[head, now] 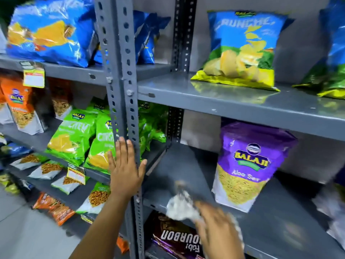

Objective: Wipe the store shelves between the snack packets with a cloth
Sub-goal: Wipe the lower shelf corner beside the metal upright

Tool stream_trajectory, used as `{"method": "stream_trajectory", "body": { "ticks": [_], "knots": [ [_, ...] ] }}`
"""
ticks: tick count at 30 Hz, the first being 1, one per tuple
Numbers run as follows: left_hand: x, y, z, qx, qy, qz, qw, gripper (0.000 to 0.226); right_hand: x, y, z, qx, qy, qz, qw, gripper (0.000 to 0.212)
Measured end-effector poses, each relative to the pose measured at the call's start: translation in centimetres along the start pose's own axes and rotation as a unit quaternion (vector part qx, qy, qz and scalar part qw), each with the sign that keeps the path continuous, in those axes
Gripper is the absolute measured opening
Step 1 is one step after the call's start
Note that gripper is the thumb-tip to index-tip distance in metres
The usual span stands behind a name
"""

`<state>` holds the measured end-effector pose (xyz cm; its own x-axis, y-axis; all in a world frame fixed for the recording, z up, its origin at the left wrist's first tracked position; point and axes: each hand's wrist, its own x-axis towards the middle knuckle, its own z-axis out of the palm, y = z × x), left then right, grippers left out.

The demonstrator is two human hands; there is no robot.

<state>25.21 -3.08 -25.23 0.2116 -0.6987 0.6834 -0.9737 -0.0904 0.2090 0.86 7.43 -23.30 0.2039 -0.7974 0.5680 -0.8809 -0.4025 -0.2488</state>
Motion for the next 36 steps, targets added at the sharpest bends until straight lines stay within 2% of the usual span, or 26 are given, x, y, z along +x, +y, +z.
{"method": "stream_trajectory", "body": {
  "ticks": [1,3,4,5,7,9,13,15,17,19,21,23,25,26,27,28,30,31,32,33,34,35,36],
  "knots": [
    [0.4,-0.4,0.9,-0.006,0.011,0.010,1.000,0.074,-0.8,0.1,2.7,-0.004,-0.011,0.035,0.999,0.038],
    [0.8,-0.8,2.8,-0.022,0.057,0.030,0.998,0.073,-1.8,-0.1,6.8,0.003,-0.069,0.072,0.995,0.072],
    [0.9,-1.1,3.6,-0.033,0.084,0.037,0.995,0.073,-1.4,-0.7,7.8,0.007,-0.102,0.090,0.991,0.073],
    [1.0,-1.4,4.4,-0.044,0.107,0.045,0.992,0.074,-0.4,-1.0,7.8,0.005,-0.125,0.090,0.988,0.060],
    [1.3,-1.6,5.1,-0.062,0.138,0.058,0.987,0.074,3.7,-0.8,7.2,-0.023,-0.108,0.054,0.992,0.037],
    [1.5,-1.7,5.7,-0.073,0.155,0.067,0.983,0.075,9.3,0.0,8.1,-0.003,-0.146,0.100,0.984,0.029],
    [1.5,-1.9,6.3,-0.079,0.179,0.077,0.978,0.075,18.8,4.5,13.4,0.009,-0.140,0.222,0.965,0.031],
    [1.5,-2.0,6.5,-0.071,0.181,0.076,0.978,0.075,20.3,7.4,17.0,0.024,-0.213,0.267,0.939,0.036],
    [1.5,-1.9,6.6,-0.072,0.180,0.075,0.978,0.075,19.3,9.6,20.4,-0.006,-0.279,0.268,0.922,0.041],
    [1.4,-1.9,6.8,-0.078,0.183,0.079,0.977,0.075,17.6,9.2,22.1,-0.051,-0.243,0.248,0.936,0.047],
    [1.5,-1.9,6.8,-0.080,0.183,0.081,0.976,0.075,16.2,6.9,21.9,-0.073,-0.228,0.222,0.945,0.042],
    [1.5,-1.9,6.7,-0.083,0.184,0.080,0.976,0.075,15.6,5.1,21.4,-0.028,-0.245,0.178,0.953,0.036],
    [1.5,-1.9,6.8,-0.086,0.188,0.079,0.975,0.075,16.4,4.7,20.5,0.067,-0.264,0.165,0.948,0.035],
    [1.5,-1.9,6.8,-0.085,0.190,0.079,0.975,0.075,17.6,5.2,20.1,0.118,-0.240,0.191,0.944,0.040],
    [1.6,-1.9,6.8,-0.084,0.188,0.079,0.975,0.075,19.0,6.4,20.4,0.116,-0.197,0.220,0.948,0.047],
    [1.6,-1.9,6.7,-0.081,0.187,0.079,0.976,0.074,20.0,7.8,20.6,0.110,-0.179,0.285,0.935,0.051],
    [1.6,-1.9,6.6,-0.078,0.182,0.079,0.977,0.073,20.8,10.5,20.9,0.034,-0.199,0.292,0.935,0.064],
    [1.5,-1.9,6.5,-0.077,0.180,0.079,0.977,0.072,20.2,10.5,21.5,-0.020,-0.224,0.250,0.942,0.074],
    [1.4,-1.8,6.5,-0.078,0.180,0.078,0.977,0.072,19.1,9.8,22.0,-0.047,-0.248,0.226,0.941,0.071],
    [1.4,-1.8,6.5,-0.078,0.180,0.077,0.977,0.071,18.1,8.4,22.1,-0.021,-0.251,0.213,0.944,0.054],
    [1.4,-1.9,6.5,-0.077,0.181,0.076,0.978,0.071,17.4,6.8,21.9,0.037,-0.246,0.194,0.949,0.038],
    [1.4,-1.9,6.5,-0.077,0.180,0.074,0.978,0.071,17.2,4.6,20.9,0.114,-0.271,0.187,0.937,0.028],
    [1.4,-1.9,6.5,-0.077,0.181,0.073,0.978,0.071,17.6,3.5,19.7,0.185,-0.313,0.202,0.909,0.021]
  ]
}}
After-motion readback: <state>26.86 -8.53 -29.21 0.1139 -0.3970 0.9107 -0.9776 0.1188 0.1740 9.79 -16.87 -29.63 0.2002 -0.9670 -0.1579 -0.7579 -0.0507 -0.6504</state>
